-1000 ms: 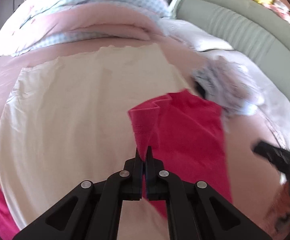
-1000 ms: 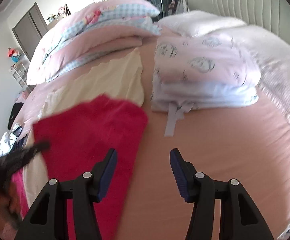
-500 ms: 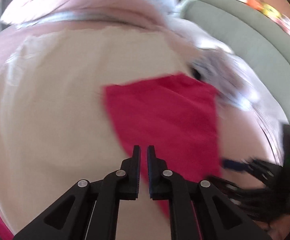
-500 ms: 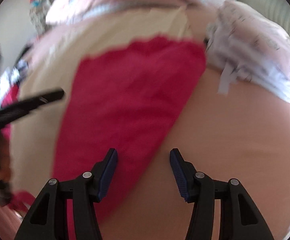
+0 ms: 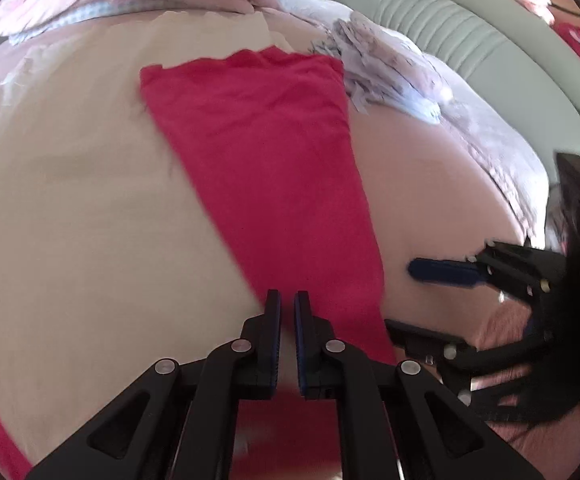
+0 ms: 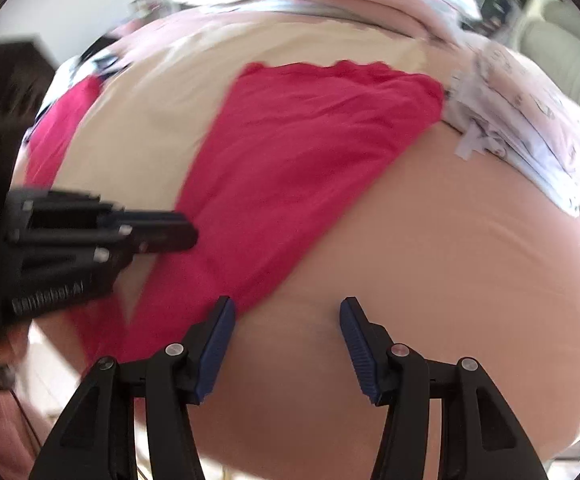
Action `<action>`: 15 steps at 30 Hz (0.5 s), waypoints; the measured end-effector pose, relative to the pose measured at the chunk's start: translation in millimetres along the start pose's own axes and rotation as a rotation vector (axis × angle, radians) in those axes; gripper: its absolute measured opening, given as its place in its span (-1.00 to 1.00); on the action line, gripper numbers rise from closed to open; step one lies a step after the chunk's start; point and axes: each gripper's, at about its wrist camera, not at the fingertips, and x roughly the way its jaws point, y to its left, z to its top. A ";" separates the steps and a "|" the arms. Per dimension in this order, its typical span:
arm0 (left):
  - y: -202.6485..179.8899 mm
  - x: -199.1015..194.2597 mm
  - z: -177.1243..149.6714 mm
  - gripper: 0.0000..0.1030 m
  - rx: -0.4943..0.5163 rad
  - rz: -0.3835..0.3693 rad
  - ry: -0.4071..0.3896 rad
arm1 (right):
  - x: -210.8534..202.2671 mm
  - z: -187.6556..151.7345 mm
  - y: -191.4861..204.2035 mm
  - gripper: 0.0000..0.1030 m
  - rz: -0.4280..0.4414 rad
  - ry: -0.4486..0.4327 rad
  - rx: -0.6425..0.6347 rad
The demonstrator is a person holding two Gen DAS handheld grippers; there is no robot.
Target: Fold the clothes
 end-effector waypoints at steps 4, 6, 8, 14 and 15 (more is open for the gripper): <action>-0.9 -12.9 -22.5 -0.90 0.026 -0.002 0.008 | -15.0 -3.7 -1.4 0.05 0.030 -0.061 0.060; 1.6 -17.6 -21.5 -0.90 0.003 -0.022 0.006 | -24.5 0.0 -2.5 0.05 0.065 -0.116 0.106; 6.5 -19.7 -20.8 -0.90 -0.026 -0.024 0.001 | -27.3 4.9 4.3 0.05 0.103 -0.134 0.105; 8.1 -18.9 -21.6 -0.90 -0.065 -0.073 0.025 | -6.2 -3.3 30.9 0.05 0.056 0.047 0.026; 8.6 -20.2 -22.0 -0.90 -0.073 -0.094 0.026 | -12.1 -1.0 24.7 0.05 0.073 0.036 0.052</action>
